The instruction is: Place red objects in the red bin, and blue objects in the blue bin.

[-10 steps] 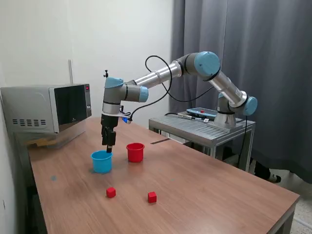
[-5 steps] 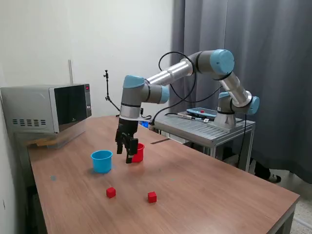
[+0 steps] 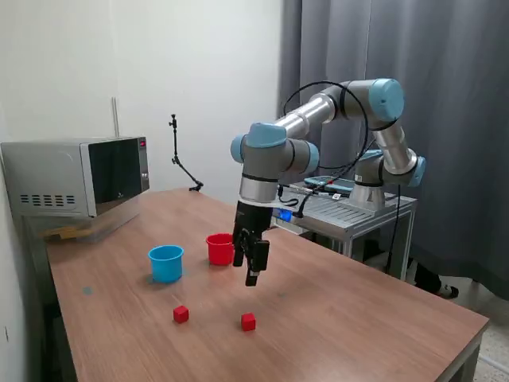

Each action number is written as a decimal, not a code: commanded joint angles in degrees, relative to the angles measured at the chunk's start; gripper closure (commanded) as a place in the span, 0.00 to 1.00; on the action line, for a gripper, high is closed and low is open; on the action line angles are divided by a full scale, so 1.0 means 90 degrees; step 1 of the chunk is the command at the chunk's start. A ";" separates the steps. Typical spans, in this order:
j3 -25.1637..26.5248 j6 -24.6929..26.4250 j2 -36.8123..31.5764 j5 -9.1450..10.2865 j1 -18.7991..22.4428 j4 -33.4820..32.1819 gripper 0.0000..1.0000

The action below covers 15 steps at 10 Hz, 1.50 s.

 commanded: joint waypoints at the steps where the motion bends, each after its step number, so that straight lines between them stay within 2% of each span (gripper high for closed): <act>1: 0.0027 0.1208 -0.0010 -0.0202 0.0234 -0.0002 0.00; 3: 0.0289 0.1095 -0.0010 -0.0163 0.0391 -0.0002 0.00; 6: 0.0758 -0.0299 -0.0001 -0.0114 0.0538 -0.0022 0.00; 7: 0.0788 -0.0931 -0.0001 0.0089 0.0528 -0.0022 0.00; 8: 0.0789 -0.1663 -0.0001 0.0468 0.0528 -0.0012 0.00; 10: 0.0740 -0.1923 0.0009 0.0521 0.0509 -0.0002 0.00; 15: 0.0389 -0.1846 0.0087 0.0491 0.0235 -0.0012 0.00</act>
